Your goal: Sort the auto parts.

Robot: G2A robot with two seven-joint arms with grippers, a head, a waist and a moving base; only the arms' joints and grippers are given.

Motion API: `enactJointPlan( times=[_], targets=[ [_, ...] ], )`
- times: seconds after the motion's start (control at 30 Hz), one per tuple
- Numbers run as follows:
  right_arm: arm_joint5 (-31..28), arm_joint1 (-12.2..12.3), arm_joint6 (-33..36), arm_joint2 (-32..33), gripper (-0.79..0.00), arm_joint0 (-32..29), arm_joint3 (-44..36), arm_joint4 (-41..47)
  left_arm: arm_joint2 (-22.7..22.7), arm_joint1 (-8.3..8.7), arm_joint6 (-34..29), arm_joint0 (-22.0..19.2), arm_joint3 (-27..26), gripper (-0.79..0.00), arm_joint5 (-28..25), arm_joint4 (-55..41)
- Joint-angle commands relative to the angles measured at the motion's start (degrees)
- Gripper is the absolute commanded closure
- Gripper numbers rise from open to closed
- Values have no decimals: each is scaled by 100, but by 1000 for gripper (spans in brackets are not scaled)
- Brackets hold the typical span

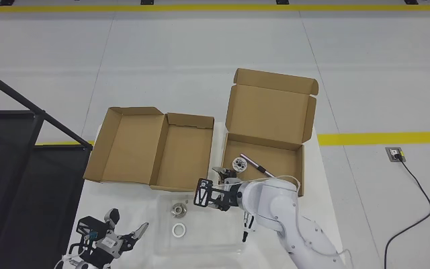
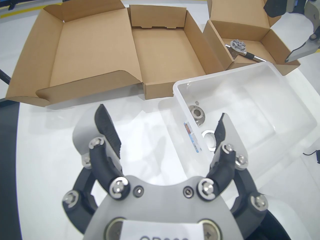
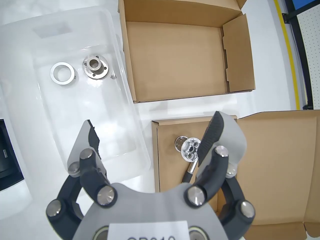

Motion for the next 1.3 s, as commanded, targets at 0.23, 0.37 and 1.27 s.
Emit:
enactJointPlan(
  times=[0.23, 0.37, 1.27],
  targets=[
    [-523, -408, -460, -1386, -785, 1185, 1501, 422, -364, 15, -459, -170, 186, -785, -484, -1559],
    [-877, -619, -624, -1915, -785, 1586, 2032, 637, -525, 34, -693, -192, 220, -785, -691, -1989],
    [-689, -1041, -539, -2856, -785, 1803, 2634, 440, -539, 44, -981, -256, 209, -785, -598, -2108]
  ],
)
